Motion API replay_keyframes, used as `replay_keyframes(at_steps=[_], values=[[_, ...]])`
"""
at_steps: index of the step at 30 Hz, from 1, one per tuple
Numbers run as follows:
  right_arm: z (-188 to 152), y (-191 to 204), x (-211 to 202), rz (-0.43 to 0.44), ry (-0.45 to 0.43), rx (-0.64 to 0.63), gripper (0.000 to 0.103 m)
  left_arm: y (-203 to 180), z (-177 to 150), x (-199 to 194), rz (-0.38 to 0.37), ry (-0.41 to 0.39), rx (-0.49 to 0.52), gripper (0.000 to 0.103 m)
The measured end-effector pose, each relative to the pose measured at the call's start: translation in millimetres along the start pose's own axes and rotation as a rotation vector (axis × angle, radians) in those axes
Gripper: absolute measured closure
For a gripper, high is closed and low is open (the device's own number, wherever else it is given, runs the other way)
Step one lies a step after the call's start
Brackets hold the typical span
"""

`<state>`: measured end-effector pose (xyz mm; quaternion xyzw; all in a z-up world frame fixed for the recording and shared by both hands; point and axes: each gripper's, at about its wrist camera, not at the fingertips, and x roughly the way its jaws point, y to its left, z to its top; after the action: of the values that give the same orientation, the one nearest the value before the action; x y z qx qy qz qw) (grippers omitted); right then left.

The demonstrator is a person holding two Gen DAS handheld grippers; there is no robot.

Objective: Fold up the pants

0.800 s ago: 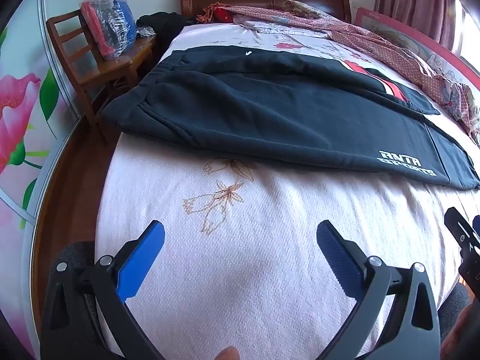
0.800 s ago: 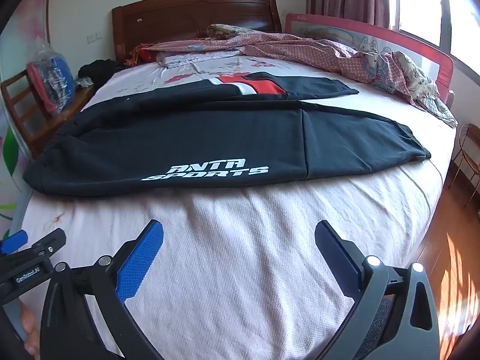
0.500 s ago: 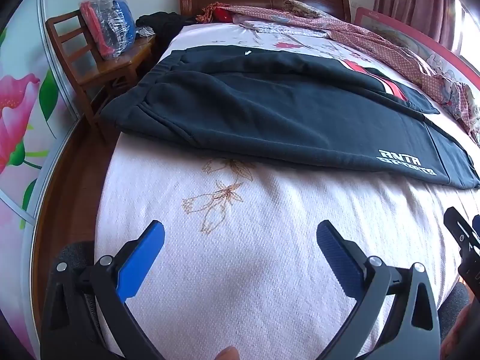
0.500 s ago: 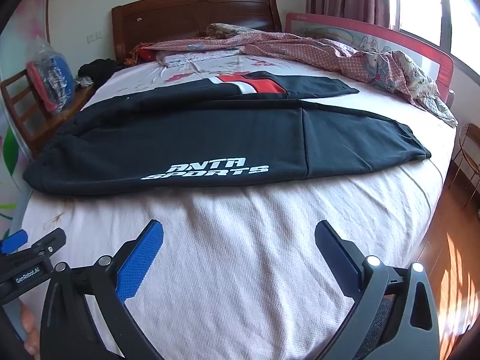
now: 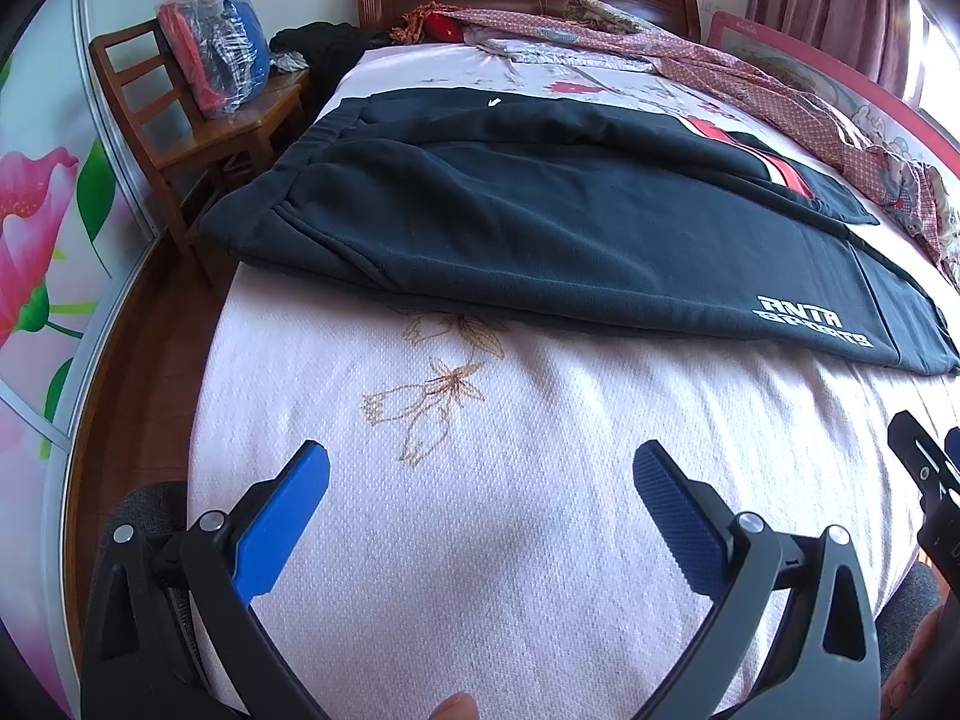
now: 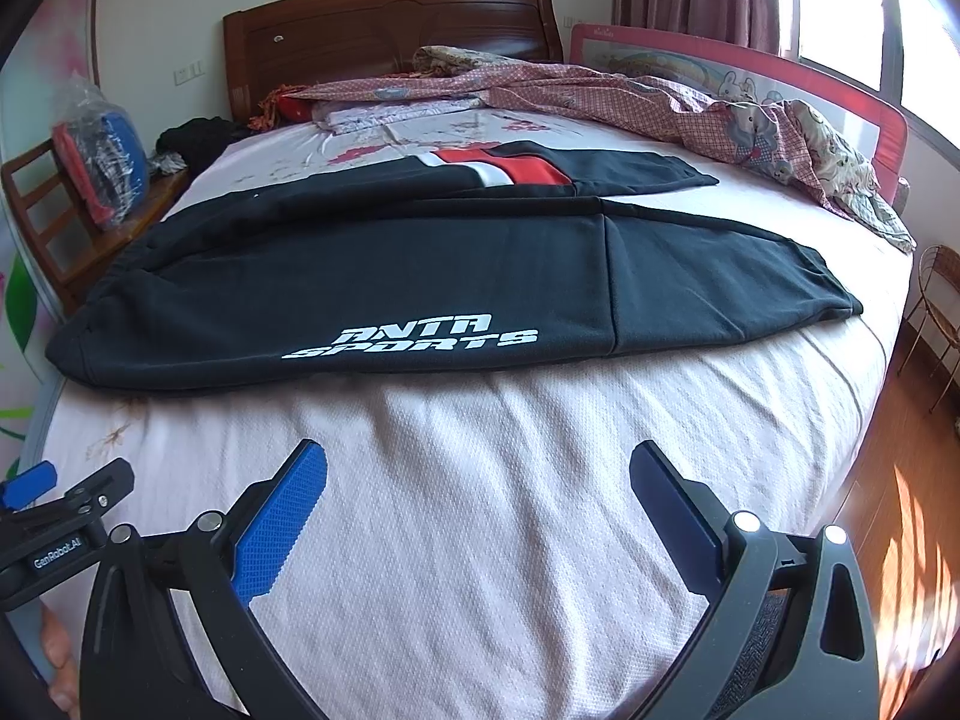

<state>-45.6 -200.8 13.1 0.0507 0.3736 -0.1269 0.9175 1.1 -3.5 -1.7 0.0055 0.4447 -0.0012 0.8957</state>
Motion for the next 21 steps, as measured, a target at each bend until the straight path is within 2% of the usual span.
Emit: replay_keyframes(at_steps=[12,21], values=[[-0.7,0.4,1.2,0.000,0.005,-0.001,0.003,-0.5,0.5,1.0,-0.010,0.005,-0.009,0.002],[-1.0,0.9,2.0,0.000,0.007,0.003,0.003,0.2,-1.1,2.5,-0.011,0.037,-0.003,0.002]])
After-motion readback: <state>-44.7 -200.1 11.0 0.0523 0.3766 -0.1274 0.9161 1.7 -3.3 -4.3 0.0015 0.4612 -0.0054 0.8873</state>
